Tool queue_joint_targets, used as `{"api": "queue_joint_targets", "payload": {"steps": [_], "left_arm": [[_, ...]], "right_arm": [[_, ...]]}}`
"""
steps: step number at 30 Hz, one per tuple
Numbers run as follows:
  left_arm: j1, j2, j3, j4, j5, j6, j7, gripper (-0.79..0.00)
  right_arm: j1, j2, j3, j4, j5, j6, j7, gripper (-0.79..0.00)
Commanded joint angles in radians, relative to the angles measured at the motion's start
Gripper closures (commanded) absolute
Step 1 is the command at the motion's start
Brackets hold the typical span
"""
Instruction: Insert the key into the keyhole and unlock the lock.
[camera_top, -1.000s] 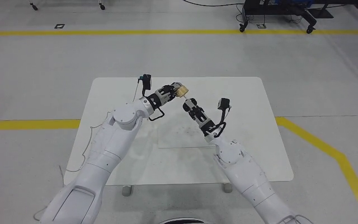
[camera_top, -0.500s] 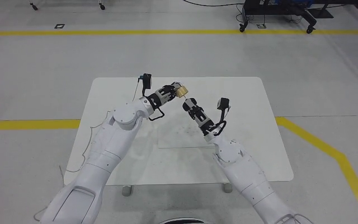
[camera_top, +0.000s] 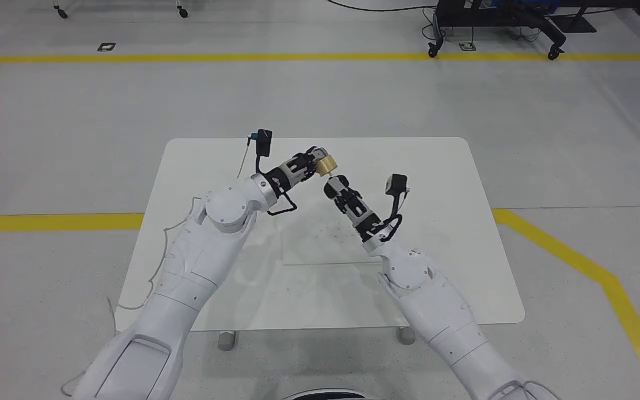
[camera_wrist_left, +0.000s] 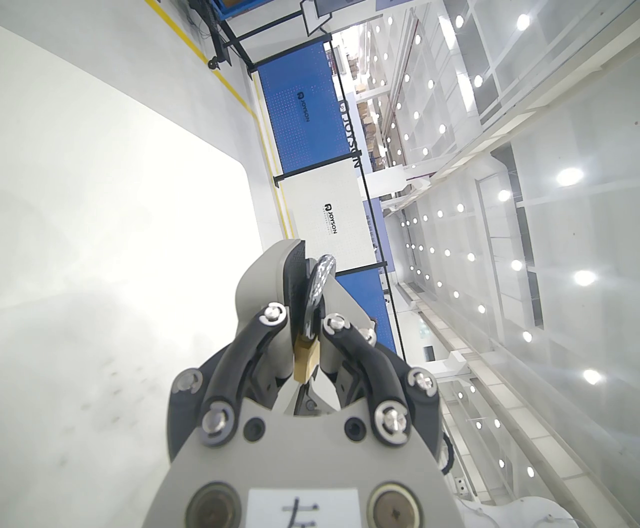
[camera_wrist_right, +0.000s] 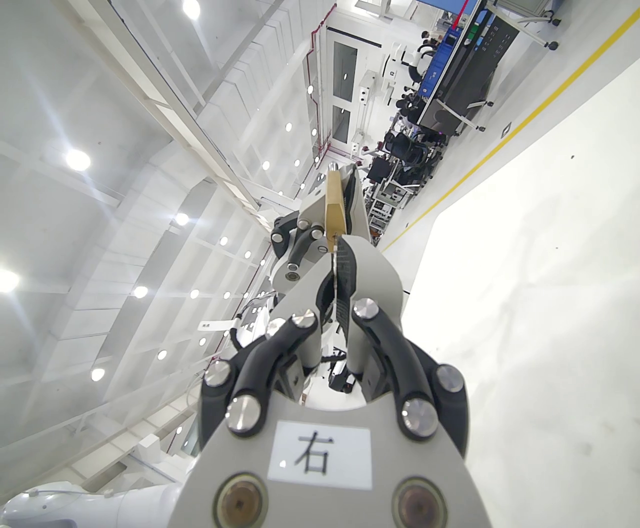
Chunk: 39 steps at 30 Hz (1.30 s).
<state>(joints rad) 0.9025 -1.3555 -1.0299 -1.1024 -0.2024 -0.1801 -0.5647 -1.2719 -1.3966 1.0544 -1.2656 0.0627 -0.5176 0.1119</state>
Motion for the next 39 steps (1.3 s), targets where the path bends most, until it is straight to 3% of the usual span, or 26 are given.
{"api": "queue_joint_targets", "payload": {"steps": [1,20,23,31,39], "left_arm": [[0.001,-0.001,0.0,-0.001,0.003,0.001,0.0,0.0],[-0.008,-0.006,-0.008,0.02,-0.018,0.058,-0.039,0.0],[-0.01,-0.007,-0.01,0.024,-0.027,0.065,-0.045,0.0],[-0.013,-0.009,-0.011,0.031,-0.028,0.068,-0.052,0.0],[-0.011,-0.008,-0.027,0.031,-0.029,0.055,-0.041,0.0]], "right_arm": [[0.001,-0.001,0.0,0.002,0.0,0.0,0.001,0.0],[0.028,-0.014,0.002,0.041,-0.022,-0.013,-0.016,0.0],[0.028,-0.016,0.002,0.045,-0.023,-0.017,-0.016,-0.203],[0.022,-0.017,0.014,0.043,-0.025,-0.026,-0.011,-0.249],[0.008,-0.016,0.028,0.036,-0.017,-0.03,0.003,-0.24]]}}
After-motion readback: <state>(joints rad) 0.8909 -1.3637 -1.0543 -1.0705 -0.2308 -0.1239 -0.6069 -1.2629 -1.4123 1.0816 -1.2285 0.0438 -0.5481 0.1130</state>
